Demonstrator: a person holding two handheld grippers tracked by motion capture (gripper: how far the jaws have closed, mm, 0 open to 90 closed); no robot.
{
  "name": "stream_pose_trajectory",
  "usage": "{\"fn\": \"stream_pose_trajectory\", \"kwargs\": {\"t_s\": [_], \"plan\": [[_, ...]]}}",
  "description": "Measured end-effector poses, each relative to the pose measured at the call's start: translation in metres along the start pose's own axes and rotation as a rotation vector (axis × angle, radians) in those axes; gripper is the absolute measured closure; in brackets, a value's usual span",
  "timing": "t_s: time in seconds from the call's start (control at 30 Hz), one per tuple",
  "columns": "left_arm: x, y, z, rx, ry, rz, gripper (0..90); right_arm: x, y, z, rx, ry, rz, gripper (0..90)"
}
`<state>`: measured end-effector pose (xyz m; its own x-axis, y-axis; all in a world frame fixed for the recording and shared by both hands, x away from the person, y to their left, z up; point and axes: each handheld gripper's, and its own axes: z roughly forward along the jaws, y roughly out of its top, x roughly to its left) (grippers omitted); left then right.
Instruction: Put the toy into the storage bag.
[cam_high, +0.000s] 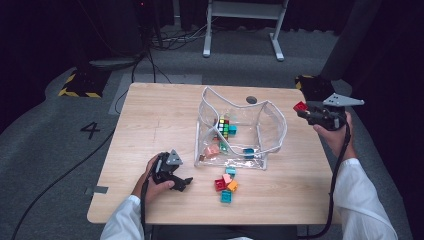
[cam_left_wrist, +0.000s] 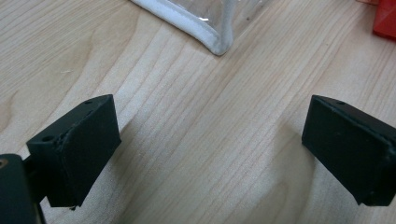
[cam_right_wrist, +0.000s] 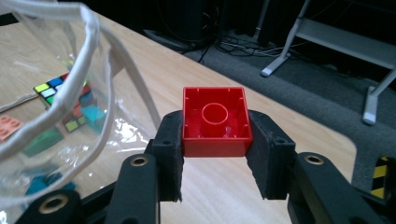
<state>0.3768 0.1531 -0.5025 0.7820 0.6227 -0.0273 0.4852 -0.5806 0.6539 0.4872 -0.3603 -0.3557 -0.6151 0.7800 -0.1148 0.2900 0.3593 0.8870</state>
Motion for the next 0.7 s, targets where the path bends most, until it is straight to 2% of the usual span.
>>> {"fn": "stream_pose_trajectory", "kwargs": {"t_s": [0.07, 0.13, 0.23, 0.3, 0.47, 0.5, 0.57, 0.63, 0.7], "plan": [[0.0, 0.0, 0.001, -0.003, -0.007, 0.001, 4.2, -0.001, 0.008, 0.0, -0.01, -0.002, 0.0, 59.0], [0.0, 0.0, 0.0, -0.001, 0.0, 0.001, 4.3, 0.001, 0.016, 0.0, -0.027, 0.017, -0.003, 59.0], [0.0, 0.0, 0.001, -0.003, -0.008, 0.0, 4.3, 0.007, 0.026, -0.001, -0.037, 0.032, -0.043, 59.0], [0.0, 0.0, 0.001, -0.004, -0.003, 0.003, 4.2, 0.009, 0.031, -0.002, -0.049, 0.045, -0.05, 59.0], [0.0, 0.0, 0.001, -0.005, -0.009, 0.002, 4.2, 0.018, 0.04, -0.006, -0.067, 0.097, -0.063, 59.0], [0.0, 0.0, 0.0, -0.004, -0.001, 0.006, 4.3, 0.021, 0.043, -0.007, -0.076, 0.119, -0.069, 59.0], [0.0, 0.0, 0.001, -0.006, -0.018, -0.002, 4.2, 0.027, 0.045, -0.007, -0.079, 0.144, -0.082, 59.0], [0.0, 0.0, 0.001, -0.007, -0.01, 0.003, 4.2, 0.033, 0.048, -0.005, -0.079, 0.17, -0.102, 59.0], [0.0, 0.0, 0.001, -0.005, -0.007, 0.003, 4.2, 0.042, 0.051, -0.003, -0.081, 0.213, -0.096, 59.0]]}}
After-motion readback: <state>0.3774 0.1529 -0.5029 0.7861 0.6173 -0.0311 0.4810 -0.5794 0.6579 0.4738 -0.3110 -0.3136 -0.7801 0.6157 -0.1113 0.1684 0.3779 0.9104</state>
